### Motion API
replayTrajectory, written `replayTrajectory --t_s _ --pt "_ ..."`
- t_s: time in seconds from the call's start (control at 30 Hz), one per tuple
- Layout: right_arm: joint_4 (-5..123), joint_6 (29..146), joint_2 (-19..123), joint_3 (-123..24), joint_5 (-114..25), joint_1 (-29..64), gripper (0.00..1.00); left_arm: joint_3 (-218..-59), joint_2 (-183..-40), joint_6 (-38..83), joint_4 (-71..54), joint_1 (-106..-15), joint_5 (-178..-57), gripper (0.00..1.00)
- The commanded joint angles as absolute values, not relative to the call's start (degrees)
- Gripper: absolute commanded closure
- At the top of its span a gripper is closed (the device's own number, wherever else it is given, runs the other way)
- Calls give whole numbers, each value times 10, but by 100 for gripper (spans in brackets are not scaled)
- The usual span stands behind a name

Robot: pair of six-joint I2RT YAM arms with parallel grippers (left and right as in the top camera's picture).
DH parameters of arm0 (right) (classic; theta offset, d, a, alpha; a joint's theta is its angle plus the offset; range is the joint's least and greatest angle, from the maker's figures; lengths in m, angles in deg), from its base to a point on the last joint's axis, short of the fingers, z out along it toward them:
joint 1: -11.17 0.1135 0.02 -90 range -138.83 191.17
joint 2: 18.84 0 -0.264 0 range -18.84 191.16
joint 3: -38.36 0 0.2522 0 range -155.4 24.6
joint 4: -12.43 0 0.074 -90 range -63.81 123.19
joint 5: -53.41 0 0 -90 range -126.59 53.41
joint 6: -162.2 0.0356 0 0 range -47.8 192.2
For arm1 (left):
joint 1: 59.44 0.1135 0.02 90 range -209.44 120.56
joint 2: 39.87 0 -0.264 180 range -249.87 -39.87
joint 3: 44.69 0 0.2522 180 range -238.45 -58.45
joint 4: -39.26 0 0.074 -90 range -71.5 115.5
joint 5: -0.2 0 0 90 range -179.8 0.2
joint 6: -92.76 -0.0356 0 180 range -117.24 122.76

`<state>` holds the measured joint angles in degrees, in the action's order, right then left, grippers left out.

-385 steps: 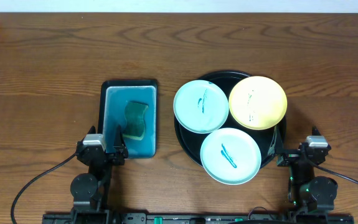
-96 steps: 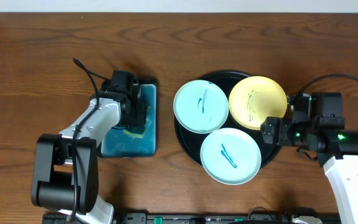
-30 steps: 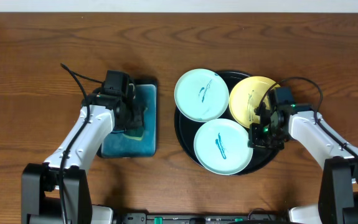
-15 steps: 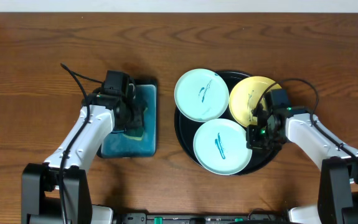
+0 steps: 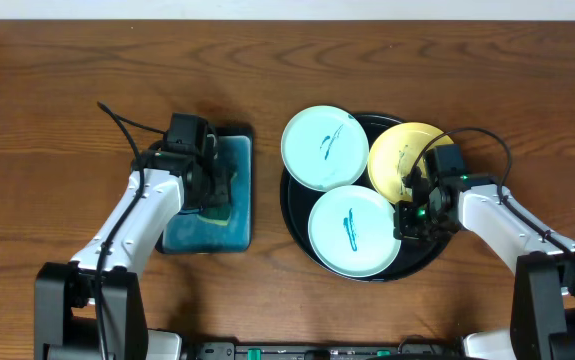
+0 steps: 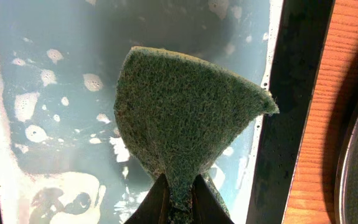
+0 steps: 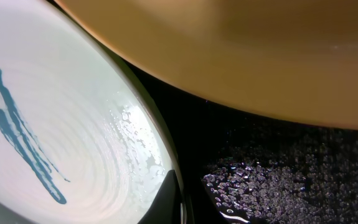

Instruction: Clean dirty plates on tray and stack at the side

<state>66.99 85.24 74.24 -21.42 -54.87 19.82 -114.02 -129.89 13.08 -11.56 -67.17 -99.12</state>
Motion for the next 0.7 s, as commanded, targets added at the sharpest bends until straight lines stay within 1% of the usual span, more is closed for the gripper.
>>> replayTrajectory --t_s 0.0,0.43,0.5,0.67 --pt "666 855 747 -207 -536 206 99 -1135 -1295 132 -116 -674 -998 93" --pt "665 855 747 -207 -536 206 99 -1135 -1234 131 -116 -674 -999 92" --pt "665 855 747 -207 -536 206 99 -1135 -1224 128 -113 -674 -1014 93" --pt "664 855 747 -207 -536 206 99 -1135 -1213 93 -90 -673 -1102 93"
